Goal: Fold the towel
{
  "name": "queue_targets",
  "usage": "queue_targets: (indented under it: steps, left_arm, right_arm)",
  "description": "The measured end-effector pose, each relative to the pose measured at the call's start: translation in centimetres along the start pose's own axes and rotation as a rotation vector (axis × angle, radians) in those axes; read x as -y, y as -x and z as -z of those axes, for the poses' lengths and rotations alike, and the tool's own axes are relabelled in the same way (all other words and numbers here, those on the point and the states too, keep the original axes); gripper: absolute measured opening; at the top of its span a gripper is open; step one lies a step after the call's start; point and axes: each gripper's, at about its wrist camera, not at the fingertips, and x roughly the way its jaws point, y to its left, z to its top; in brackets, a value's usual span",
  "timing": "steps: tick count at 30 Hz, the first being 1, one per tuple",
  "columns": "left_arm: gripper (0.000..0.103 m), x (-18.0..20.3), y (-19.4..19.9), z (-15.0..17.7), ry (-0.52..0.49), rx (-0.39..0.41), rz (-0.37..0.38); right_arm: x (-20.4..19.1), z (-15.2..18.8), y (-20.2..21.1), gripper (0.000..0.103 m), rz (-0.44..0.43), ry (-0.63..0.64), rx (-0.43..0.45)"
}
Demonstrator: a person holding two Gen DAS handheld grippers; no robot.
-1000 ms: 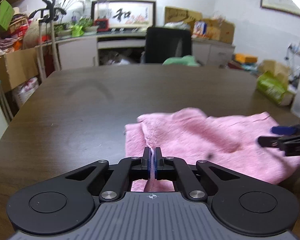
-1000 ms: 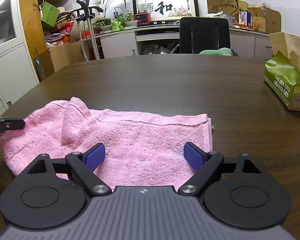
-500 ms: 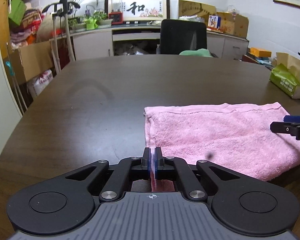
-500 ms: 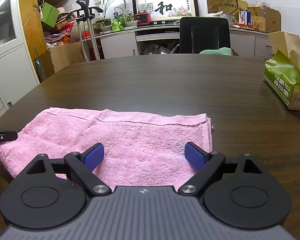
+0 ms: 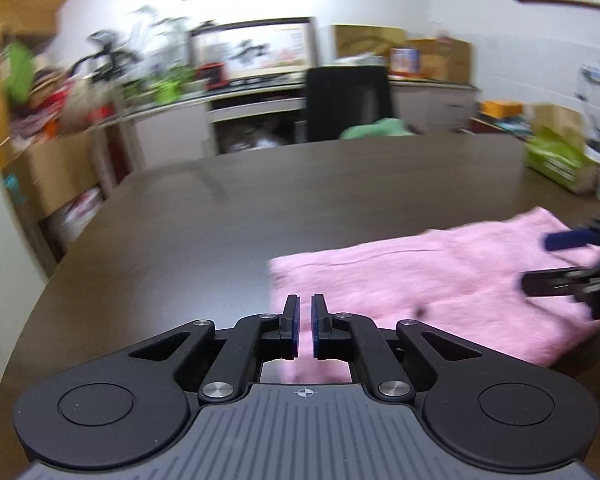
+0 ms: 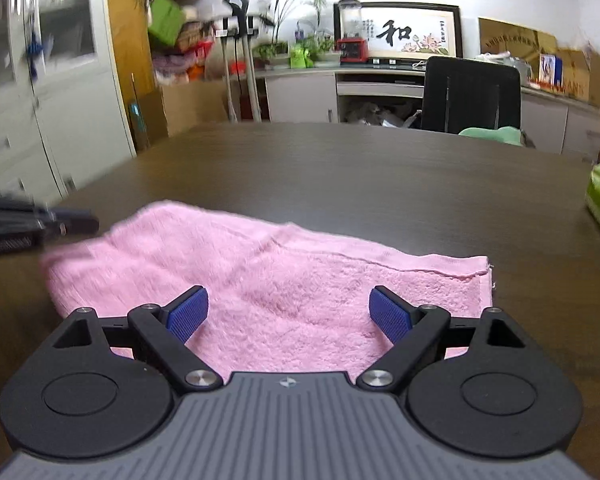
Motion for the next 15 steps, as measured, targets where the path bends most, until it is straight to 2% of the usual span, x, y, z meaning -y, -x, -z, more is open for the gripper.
queue_targets:
  steps: [3,9,12,15]
  left_arm:
    - [0.009,1.4,-1.9,-0.3,-0.072,-0.057,0.000]
    - [0.012,1.8,-3.0,0.4,-0.120,-0.051,-0.034]
    - [0.016,1.6,-2.8,0.9,-0.131,-0.036,-0.047]
    - [0.020,1.5,-2.5,1.1,-0.126,-0.028,-0.056]
  right_arm:
    - [-0.2,-0.8,-0.8,0.092,0.036,0.025,-0.040]
    - [-0.2,-3.7,-2.5,0.092,0.134,0.095,-0.108]
    - [0.1,-4.6,-2.9,0.092,0.177,0.110,-0.084]
    - [0.0,-5.2,-2.5,0.092,0.127,0.117,-0.047]
